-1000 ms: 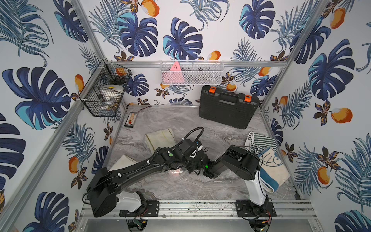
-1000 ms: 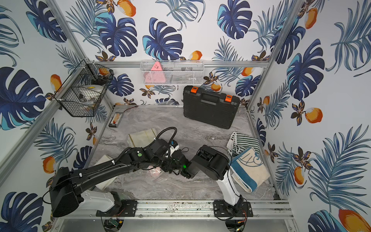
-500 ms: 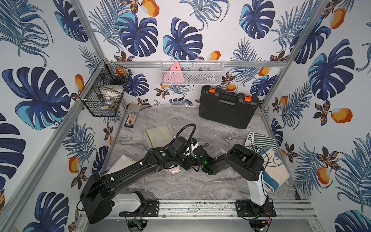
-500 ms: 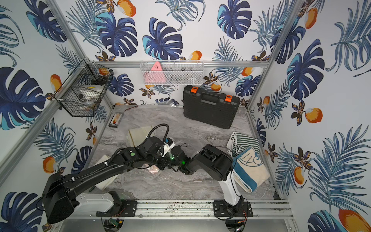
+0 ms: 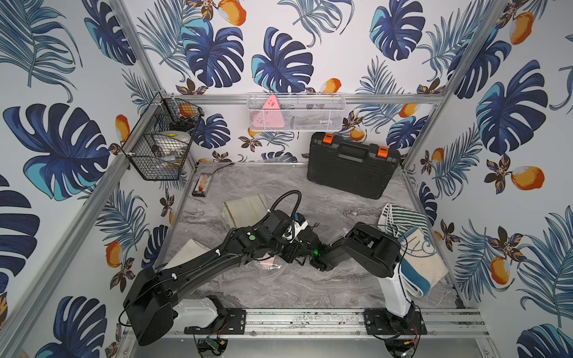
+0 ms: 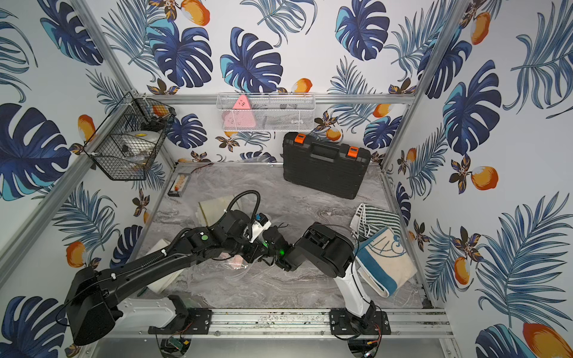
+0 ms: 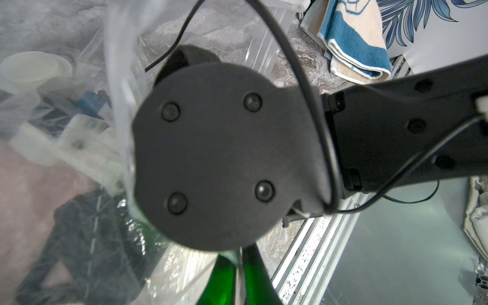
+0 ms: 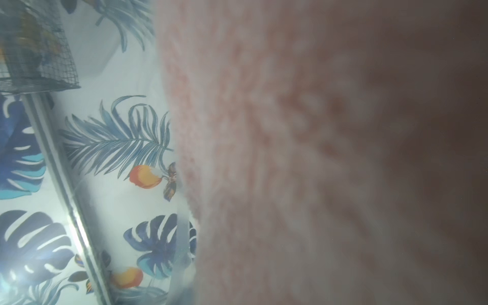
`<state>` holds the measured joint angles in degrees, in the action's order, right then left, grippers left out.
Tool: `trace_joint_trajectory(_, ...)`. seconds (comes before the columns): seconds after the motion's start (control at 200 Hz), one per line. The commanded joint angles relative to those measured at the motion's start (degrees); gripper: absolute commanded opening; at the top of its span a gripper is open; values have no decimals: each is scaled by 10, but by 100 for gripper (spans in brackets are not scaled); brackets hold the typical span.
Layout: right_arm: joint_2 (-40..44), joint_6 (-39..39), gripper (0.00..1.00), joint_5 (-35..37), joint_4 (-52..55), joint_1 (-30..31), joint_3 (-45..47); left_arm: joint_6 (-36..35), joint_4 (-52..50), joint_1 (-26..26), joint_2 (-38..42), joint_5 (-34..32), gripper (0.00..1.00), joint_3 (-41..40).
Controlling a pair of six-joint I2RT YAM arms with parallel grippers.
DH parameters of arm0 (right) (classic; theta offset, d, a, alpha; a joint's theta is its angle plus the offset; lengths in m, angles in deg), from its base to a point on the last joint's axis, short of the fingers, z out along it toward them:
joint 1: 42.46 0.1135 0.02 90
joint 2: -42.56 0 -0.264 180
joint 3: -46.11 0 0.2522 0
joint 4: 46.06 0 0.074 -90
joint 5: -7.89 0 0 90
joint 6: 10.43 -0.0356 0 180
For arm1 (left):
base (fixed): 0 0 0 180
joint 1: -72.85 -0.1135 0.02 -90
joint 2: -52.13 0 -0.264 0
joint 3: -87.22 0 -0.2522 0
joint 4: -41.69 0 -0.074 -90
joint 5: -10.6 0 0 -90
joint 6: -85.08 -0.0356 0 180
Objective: Place the folded towel into the vacuum bag
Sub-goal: Place the towel in the vacuum bag.
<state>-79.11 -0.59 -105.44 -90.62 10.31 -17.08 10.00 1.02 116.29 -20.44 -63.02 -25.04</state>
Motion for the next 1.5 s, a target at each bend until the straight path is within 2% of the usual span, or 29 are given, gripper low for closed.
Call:
trace_joint_trajectory(0.0, 14, 32, 22, 19, 65, 1, -1, -1, 20, -6, 9, 30, 14, -8)
trace_joint_trajectory(0.045, 19, 42, 28, 15, 86, 1, -1, 0, 20, -10, 13, 35, 17, -13)
trace_joint_trajectory(0.09, 20, 47, 28, 11, 104, 2, -5, 2, 22, -16, 20, 42, 19, -18)
trace_joint_trajectory(0.16, 13, 42, 14, 26, 104, 4, -8, 8, 31, -29, 27, 60, 19, -25)
trace_joint_trajectory(0.225, -5, 26, 7, 34, 88, 8, -24, 13, 39, -37, 26, 72, 16, -29)
trace_joint_trajectory(0.32, -27, 12, 4, 63, 72, 17, -49, 12, 37, -40, 16, 78, 12, -26)
trace_joint_trajectory(0.435, -43, 20, 6, 106, 86, 29, -74, 16, 42, -39, 18, 86, 10, -31)
trace_joint_trajectory(0.555, -47, 16, 20, 121, 93, 34, -79, 10, 28, -41, 25, 83, 12, -33)
trace_joint_trajectory(0.716, 38, 17, 61, 134, 147, 35, -4, 14, 7, -65, 52, 78, 31, -34)
trace_joint_trajectory(0.791, 100, 20, 72, 128, 212, 34, 33, 21, 4, -82, 66, 83, 38, -35)
trace_joint_trajectory(0.851, 147, 20, 75, 129, 275, 36, 66, 29, 6, -95, 74, 93, 41, -33)
trace_joint_trajectory(1.041, 296, 8, 79, 151, 449, 36, 156, 64, 39, -122, 83, 115, 45, -34)
trace_joint_trajectory(1.141, 387, 14, 79, 167, 562, 35, 171, 94, 72, -128, 80, 111, 45, -39)
trace_joint_trajectory(1.331, 545, 78, 77, 234, 823, 20, 142, 162, 173, -129, 41, 62, 44, -58)
trace_joint_trajectory(1.496, 617, 204, 71, 288, 1048, -48, 34, 160, 215, -127, -23, 27, 43, -49)
